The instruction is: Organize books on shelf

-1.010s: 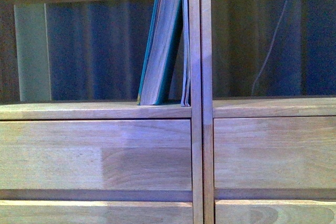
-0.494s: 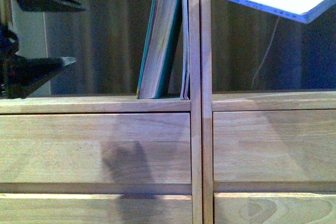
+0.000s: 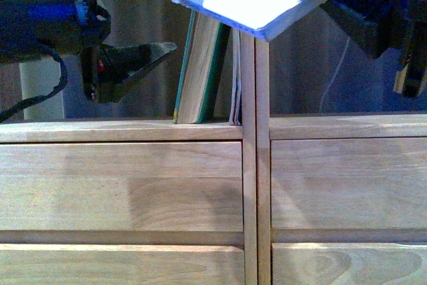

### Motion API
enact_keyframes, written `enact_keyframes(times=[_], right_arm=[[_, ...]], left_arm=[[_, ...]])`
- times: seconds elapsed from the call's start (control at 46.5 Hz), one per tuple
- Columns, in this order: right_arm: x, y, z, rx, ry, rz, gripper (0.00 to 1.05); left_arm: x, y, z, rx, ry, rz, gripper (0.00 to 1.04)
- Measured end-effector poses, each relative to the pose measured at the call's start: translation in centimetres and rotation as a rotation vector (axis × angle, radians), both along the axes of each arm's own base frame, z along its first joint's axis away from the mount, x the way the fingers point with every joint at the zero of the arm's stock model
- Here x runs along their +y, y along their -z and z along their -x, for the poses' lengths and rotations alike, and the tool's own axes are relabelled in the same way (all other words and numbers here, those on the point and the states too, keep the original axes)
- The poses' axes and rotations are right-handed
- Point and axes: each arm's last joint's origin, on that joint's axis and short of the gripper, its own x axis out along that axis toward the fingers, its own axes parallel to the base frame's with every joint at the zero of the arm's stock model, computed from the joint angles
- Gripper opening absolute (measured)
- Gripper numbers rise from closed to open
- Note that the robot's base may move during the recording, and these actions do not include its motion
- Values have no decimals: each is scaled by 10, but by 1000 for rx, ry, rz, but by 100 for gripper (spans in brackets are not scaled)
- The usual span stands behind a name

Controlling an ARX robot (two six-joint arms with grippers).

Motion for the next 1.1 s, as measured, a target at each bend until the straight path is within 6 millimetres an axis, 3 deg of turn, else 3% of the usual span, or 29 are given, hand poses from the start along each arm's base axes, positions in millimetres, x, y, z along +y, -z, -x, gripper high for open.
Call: enact_keyframes(times=[0.365, 0.774, 0.967, 1.096], right_arm=[[25, 1, 10, 28, -128, -62, 7], [53, 5, 24, 123, -259, -117, 7], [57, 21, 28, 180, -281, -38, 30], [44, 34, 43, 193, -287, 55, 53]], left_arm=[[-9, 1, 8, -41, 42, -16, 97], [5, 2, 44, -129, 50, 10, 31], [19, 8, 59, -133, 3, -11, 11], [37, 6, 68, -225, -164, -70, 8]])
